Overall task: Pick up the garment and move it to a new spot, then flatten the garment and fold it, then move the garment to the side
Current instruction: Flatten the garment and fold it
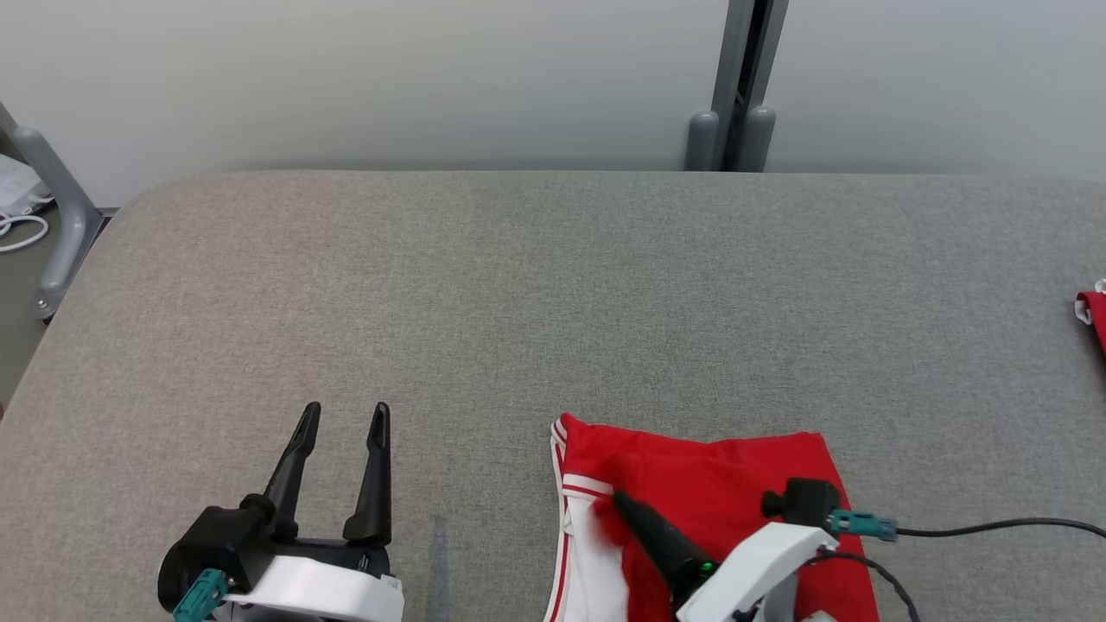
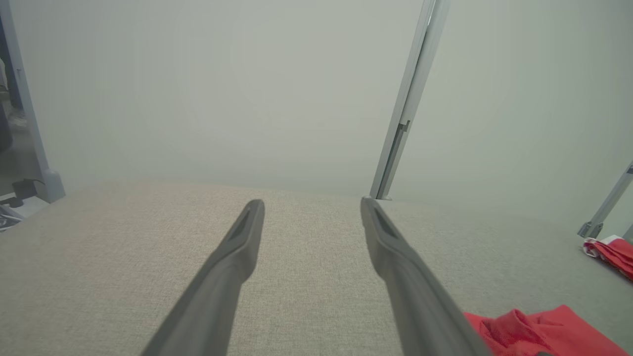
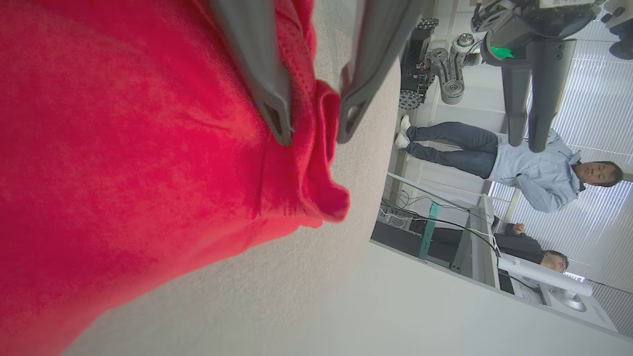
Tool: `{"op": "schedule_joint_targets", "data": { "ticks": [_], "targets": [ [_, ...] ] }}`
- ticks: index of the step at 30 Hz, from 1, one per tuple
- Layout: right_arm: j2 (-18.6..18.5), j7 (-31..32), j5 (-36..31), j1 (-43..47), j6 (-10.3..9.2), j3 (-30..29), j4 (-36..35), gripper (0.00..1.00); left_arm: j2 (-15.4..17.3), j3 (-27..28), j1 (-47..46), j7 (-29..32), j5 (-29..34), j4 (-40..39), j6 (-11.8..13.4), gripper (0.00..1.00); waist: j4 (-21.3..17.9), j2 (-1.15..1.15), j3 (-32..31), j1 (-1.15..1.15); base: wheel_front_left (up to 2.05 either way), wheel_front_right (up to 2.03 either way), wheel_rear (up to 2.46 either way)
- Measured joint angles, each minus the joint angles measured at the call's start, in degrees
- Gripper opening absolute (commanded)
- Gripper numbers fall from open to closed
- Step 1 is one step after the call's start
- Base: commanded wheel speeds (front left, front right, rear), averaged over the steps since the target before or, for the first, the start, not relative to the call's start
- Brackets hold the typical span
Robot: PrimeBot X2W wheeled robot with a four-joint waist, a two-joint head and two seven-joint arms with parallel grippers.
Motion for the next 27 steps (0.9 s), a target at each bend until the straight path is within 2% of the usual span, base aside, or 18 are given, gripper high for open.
{"op": "schedule_joint_targets", "data": {
  "ticks": [9,13,18,21,27],
  "targets": [
    [0.1,1.8,5.2,-0.7,0.01,7.7,-3.9,1.0,0.0,0.0,0.0,0.0,-0.9,0.3,0.3,1.0,-1.1,0.0,-0.5,0.0,0.0,0.0,0.0],
    [0.2,2.0,5.4,-1.0,0.01,8.9,-5.5,1.0,0.0,-0.1,0.0,0.0,-0.9,0.3,0.5,1.0,-1.6,0.0,-0.8,0.0,0.0,0.0,0.0],
    [-1.7,-0.2,1.7,-3.4,0.01,3.7,-6.0,1.0,0.0,0.1,0.1,0.0,-0.9,0.1,0.5,1.0,-2.2,0.0,-0.8,0.0,0.0,0.0,0.0],
    [-5.5,-2.4,-2.6,-4.6,0.01,-0.3,-6.1,1.0,0.0,0.2,0.1,0.0,-0.9,0.1,0.5,1.0,-2.5,0.0,-0.7,0.0,0.0,0.0,0.0],
    [-12.7,-7.9,-16.8,-5.5,0.01,-7.2,-6.0,1.0,0.0,0.3,0.1,0.0,-0.9,-0.3,0.5,1.0,-3.2,0.0,-0.2,0.0,0.0,0.0,0.0]
  ]
}}
